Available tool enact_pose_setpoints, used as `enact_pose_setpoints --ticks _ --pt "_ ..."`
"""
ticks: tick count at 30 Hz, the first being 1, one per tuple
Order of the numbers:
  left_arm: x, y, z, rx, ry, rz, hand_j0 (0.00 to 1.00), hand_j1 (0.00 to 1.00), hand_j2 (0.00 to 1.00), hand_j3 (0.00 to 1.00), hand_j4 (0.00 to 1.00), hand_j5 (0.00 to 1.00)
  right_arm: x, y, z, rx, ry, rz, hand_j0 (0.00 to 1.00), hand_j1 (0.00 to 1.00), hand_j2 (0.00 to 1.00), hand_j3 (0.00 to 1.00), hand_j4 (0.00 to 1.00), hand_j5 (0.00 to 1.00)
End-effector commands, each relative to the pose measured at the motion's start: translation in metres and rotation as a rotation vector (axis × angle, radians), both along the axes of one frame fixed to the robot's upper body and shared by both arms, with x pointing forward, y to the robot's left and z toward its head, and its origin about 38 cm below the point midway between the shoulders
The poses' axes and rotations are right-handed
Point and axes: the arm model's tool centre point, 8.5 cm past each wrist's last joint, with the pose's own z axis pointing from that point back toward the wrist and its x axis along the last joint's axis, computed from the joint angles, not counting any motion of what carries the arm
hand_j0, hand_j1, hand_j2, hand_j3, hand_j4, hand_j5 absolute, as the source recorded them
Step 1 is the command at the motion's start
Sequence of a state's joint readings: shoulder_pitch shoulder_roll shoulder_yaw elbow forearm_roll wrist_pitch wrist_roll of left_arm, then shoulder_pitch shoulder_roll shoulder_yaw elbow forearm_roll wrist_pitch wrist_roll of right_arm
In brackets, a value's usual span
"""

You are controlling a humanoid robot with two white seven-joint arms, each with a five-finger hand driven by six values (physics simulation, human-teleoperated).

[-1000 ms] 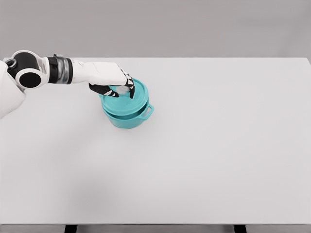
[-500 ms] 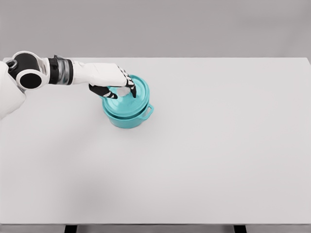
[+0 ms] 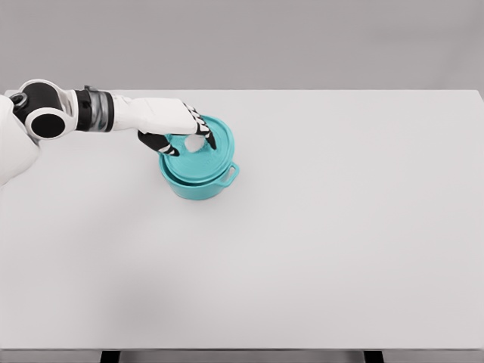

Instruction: Cover the pot with left arm

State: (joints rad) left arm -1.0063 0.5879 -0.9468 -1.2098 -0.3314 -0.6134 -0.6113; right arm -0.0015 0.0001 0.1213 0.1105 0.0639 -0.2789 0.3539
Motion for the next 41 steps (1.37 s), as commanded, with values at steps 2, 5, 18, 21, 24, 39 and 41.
enact_pose_setpoints --ticks 2,5,18,21,24,39,41 --pt "0.002 0.002 -0.002 0.006 0.002 0.011 1.00 1.00 1.00 1.00 1.00 1.00 0.000 0.000 0.000 0.000 0.000 0.000 1.00 1.00 1.00 1.00 1.00 1.00" --pt "0.002 0.001 0.001 0.003 -0.002 0.009 1.00 1.00 1.00 1.00 1.00 1.00 0.000 0.000 0.000 0.000 0.000 0.000 1.00 1.00 1.00 1.00 1.00 1.00" --pt "-0.027 0.060 0.057 -0.186 0.032 0.038 1.00 1.00 1.00 1.00 1.00 1.00 0.000 0.000 0.000 -0.001 0.000 0.000 1.00 1.00 1.00 1.00 1.00 1.00" --pt "-0.052 0.100 0.074 -0.207 0.037 0.078 1.00 1.00 1.00 1.00 1.00 1.00 0.000 0.000 0.000 0.000 0.000 0.000 1.00 1.00 1.00 1.00 1.00 1.00" --pt "-0.067 0.116 0.052 -0.237 0.073 0.114 1.00 1.00 1.00 1.00 1.00 1.00 0.000 0.000 0.000 0.000 0.000 0.000 1.00 1.00 1.00 1.00 1.00 1.00" --pt "-0.074 0.114 0.039 -0.240 0.102 0.108 1.00 1.00 1.00 1.00 1.00 1.00 0.000 0.000 0.000 0.000 0.000 0.000 1.00 1.00 1.00 1.00 1.00 1.00" --pt "-0.074 0.114 0.039 -0.241 0.100 0.108 1.00 1.00 1.00 1.00 1.00 1.00 0.000 0.000 0.000 -0.001 0.000 0.000 1.00 1.00 1.00 1.00 1.00 1.00"
